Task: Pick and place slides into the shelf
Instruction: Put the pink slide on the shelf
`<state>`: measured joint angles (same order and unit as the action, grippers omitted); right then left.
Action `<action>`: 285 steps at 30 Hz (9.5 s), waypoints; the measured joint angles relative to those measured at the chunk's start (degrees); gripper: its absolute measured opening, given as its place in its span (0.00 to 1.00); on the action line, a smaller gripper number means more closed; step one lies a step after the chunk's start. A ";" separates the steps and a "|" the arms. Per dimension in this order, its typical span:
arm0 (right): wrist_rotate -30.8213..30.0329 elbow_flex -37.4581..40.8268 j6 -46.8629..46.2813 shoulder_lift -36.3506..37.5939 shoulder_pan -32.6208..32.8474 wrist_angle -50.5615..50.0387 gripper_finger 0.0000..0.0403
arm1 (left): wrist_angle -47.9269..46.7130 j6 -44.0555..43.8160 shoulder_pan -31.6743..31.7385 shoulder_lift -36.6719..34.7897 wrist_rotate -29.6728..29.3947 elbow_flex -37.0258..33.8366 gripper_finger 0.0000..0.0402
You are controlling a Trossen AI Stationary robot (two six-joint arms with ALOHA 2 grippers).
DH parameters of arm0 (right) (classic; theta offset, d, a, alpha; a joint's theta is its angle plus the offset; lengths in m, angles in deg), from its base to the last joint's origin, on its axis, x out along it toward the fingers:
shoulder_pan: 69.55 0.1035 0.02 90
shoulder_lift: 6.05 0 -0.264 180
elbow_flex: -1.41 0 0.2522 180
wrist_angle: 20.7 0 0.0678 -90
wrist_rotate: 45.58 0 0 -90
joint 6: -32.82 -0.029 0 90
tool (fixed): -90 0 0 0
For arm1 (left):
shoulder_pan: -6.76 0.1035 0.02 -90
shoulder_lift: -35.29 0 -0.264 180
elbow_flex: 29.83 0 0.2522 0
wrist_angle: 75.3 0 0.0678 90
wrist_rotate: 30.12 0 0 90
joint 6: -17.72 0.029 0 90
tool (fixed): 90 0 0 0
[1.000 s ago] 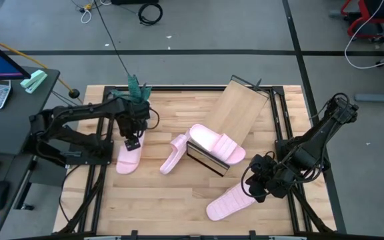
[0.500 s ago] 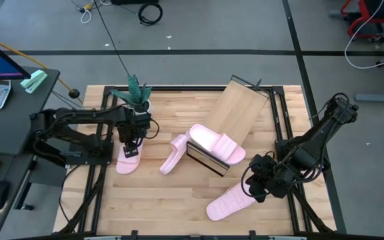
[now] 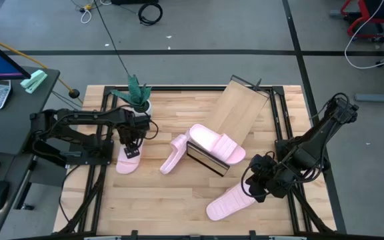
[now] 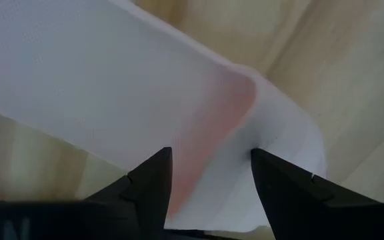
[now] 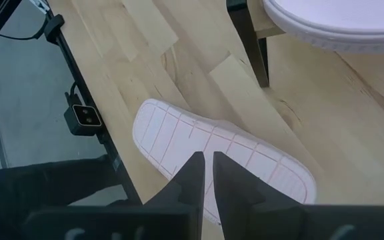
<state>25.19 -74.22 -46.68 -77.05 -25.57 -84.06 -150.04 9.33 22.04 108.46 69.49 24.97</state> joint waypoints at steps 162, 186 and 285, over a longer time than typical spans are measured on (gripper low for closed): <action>-13.98 0.00 3.10 -0.02 9.07 0.40 0.05 | 49.45 -49.92 -8.80 41.16 -6.35 62.69 0.00; -13.98 0.00 3.20 -0.02 9.07 0.39 0.05 | 47.06 -47.97 -8.36 42.15 -7.07 62.79 0.00; -14.20 0.00 -7.34 0.02 13.92 -11.23 0.05 | -9.55 -67.14 -37.28 23.71 -41.09 55.97 0.30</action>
<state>10.99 -74.22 -54.03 -77.03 -11.64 -95.29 -159.59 -57.80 -15.24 132.17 28.40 80.94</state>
